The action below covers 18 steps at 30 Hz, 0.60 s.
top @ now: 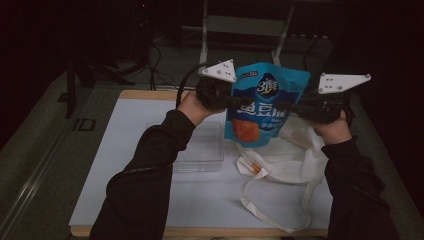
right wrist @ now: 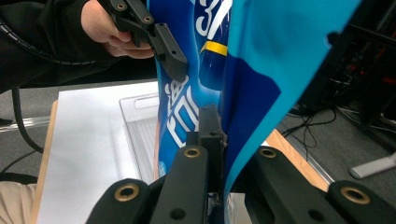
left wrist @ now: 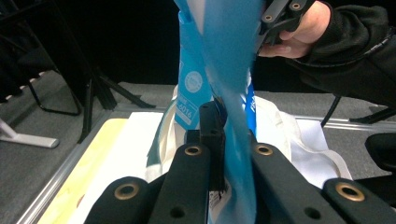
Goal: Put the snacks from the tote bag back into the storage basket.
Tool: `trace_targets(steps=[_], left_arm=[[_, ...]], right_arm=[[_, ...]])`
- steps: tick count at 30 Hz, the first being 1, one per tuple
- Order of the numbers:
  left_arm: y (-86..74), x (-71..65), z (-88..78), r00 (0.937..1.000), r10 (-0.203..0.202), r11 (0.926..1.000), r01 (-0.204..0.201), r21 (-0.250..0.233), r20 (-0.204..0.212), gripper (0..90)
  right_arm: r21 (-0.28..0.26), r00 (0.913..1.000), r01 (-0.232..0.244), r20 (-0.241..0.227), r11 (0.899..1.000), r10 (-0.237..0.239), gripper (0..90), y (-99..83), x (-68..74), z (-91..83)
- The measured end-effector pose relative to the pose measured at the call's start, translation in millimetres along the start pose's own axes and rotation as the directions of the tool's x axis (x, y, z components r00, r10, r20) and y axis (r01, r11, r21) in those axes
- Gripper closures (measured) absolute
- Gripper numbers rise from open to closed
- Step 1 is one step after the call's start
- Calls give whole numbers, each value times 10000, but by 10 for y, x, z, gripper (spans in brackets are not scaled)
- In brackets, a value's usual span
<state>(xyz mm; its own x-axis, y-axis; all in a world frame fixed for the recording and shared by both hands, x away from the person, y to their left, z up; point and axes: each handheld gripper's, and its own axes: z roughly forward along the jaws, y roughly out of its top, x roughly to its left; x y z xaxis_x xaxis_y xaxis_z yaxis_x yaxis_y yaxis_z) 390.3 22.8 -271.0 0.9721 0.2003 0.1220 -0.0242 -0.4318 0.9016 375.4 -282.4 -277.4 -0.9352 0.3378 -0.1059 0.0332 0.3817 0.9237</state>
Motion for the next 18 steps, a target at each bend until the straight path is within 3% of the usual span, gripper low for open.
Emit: trace_targets(steps=[18], left_arm=[[-207, -38, -719, 9966, -230, 9990, 260, 362, -797, 900]], right_arm=[[5, 9938, 478, -1003, 9989, -475, 889, 370, 157, 632]])
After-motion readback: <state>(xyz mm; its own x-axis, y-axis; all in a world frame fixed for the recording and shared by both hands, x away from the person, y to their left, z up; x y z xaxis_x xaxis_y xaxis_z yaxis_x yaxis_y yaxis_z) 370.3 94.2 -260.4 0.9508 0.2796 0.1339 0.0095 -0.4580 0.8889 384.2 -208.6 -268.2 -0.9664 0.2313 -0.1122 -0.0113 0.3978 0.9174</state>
